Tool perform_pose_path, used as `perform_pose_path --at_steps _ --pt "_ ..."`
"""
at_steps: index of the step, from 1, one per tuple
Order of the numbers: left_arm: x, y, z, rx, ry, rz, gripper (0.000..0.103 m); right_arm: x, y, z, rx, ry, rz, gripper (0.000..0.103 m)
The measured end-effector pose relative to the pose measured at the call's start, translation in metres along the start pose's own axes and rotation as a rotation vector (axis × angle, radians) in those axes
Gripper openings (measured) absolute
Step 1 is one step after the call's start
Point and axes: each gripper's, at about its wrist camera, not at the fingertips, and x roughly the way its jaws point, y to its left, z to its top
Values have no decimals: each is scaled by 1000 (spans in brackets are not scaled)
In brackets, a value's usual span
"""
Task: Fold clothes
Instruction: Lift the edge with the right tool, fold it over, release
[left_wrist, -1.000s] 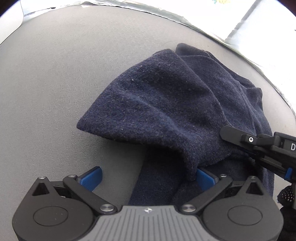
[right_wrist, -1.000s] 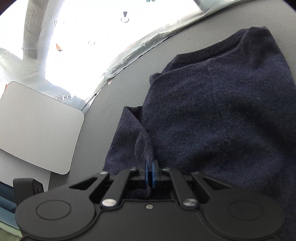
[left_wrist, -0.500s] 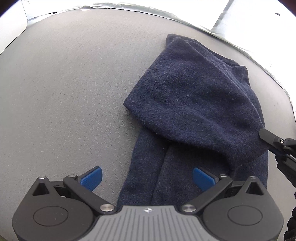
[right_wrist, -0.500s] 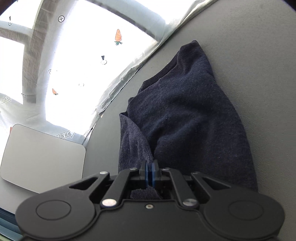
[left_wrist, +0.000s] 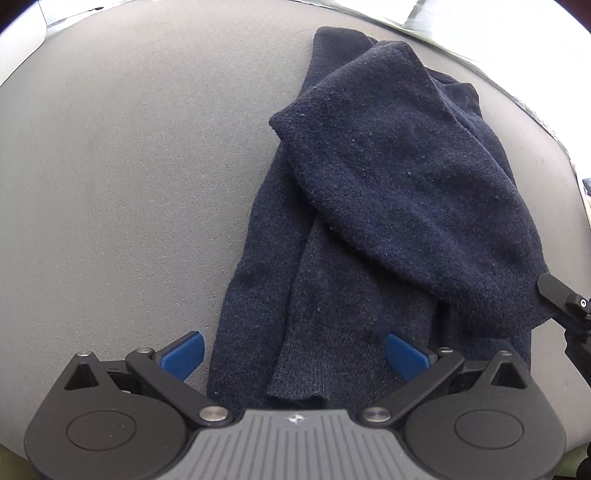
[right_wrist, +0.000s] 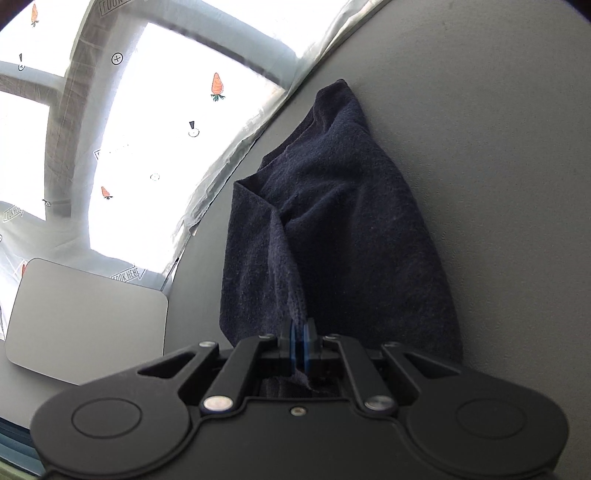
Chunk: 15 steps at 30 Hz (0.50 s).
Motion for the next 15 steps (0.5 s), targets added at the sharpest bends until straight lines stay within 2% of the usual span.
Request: perform_pose_path --at_steps 5,8,10,14,15 --pt "0 1 -16 0 17 -4 103 -22 -15 -19 52 1 -14 4" --pt "-3 3 -24 2 18 -3 103 -34 -18 -28 93 2 15 4" --pt "-5 4 -29 4 17 0 103 -43 -25 -33 176 4 93 4" --pt "-8 5 -34 -4 13 -1 103 -54 -44 -47 435 -7 353 4" --pt "-9 6 -35 -8 13 -2 103 -54 -48 -49 458 -5 346 4"
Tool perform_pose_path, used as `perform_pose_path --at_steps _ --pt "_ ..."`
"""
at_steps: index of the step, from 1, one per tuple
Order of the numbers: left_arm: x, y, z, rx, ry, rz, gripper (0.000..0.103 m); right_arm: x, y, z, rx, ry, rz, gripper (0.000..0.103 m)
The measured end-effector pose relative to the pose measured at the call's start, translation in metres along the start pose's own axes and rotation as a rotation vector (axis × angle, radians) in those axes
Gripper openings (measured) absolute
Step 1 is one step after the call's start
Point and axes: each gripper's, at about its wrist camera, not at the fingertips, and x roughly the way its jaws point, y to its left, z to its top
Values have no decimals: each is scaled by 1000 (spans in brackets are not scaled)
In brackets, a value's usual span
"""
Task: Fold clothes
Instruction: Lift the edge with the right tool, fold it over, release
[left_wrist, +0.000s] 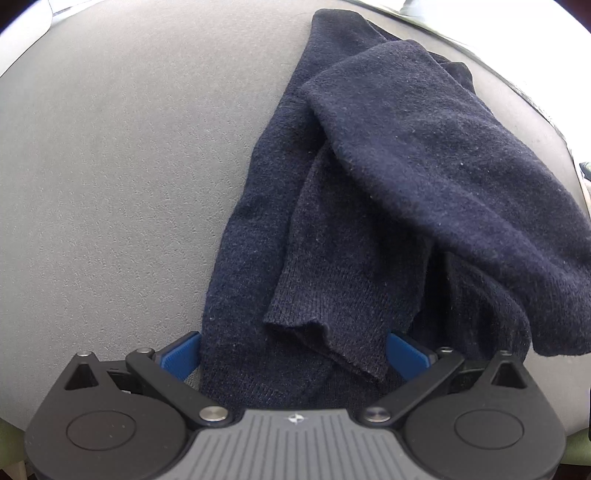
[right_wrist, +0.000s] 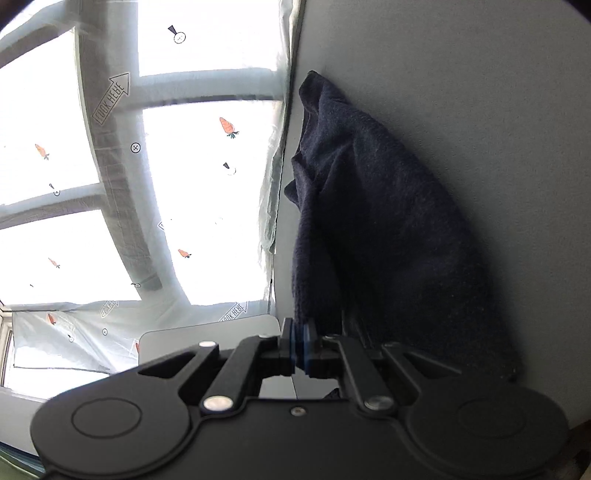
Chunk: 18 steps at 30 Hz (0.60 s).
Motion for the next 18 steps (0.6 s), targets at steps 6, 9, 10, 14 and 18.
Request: perform_pose_path --at_steps 6,9,10,14,18 --pt "-10 10 0 -1 -22 13 103 6 -13 6 -93 11 -335 4" --pt "-21 14 1 26 -60 25 103 17 0 4 -214 56 -473 9" --pt "-25 13 0 33 -83 30 103 20 5 2 -259 68 -506 10" --pt "-30 11 8 38 -145 36 103 26 30 -4 -451 77 -620 45" --pt "-18 24 13 -23 -143 27 103 22 42 0 -532 40 -637 53"
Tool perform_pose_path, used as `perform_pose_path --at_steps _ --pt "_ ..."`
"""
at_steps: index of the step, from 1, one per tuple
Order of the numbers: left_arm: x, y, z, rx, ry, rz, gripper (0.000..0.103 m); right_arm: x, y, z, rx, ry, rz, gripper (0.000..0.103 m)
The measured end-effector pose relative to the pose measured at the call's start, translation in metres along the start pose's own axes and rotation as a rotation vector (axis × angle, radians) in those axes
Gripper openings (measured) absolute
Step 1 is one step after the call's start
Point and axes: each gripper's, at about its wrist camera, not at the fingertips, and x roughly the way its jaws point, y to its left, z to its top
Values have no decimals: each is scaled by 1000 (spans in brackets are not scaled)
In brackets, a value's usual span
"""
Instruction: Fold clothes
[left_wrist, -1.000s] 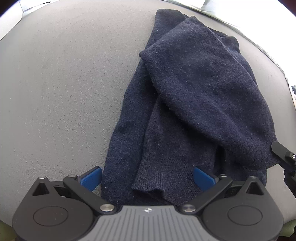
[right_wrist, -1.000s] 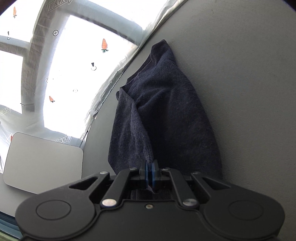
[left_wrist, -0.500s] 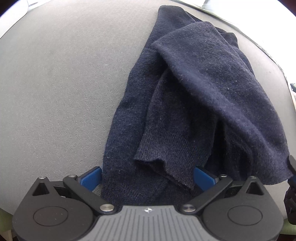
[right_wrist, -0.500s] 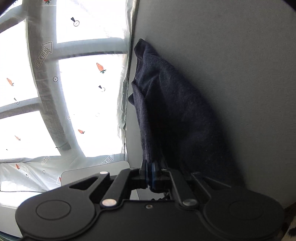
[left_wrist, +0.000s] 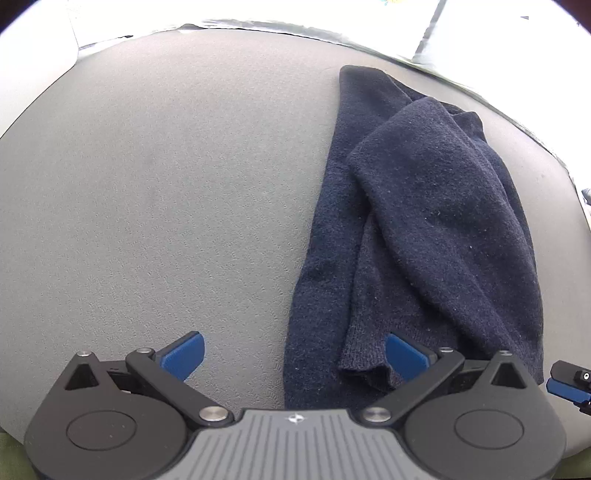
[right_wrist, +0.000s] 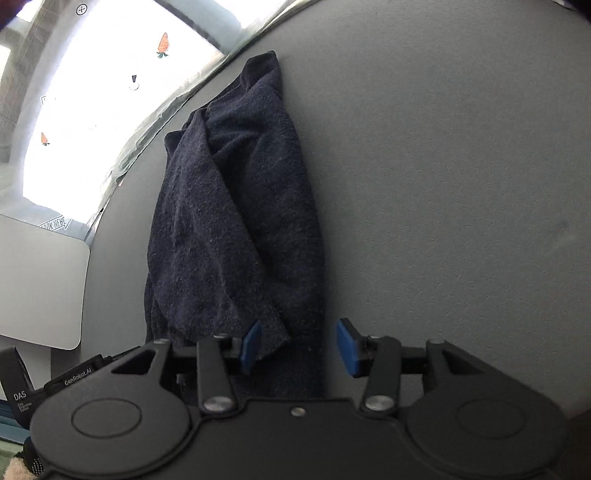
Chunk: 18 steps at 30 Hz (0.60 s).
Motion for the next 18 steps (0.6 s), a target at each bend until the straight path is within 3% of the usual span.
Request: perform_pose_path --at_steps 6,10,18 --pt "16 23 -6 -136 18 -105 102 21 -26 11 177 -9 123 57" --pt "20 19 -9 -118 6 -106 102 34 -25 14 153 -20 119 58" --pt "27 20 -9 -145 15 -264 97 44 -35 10 245 -16 257 58"
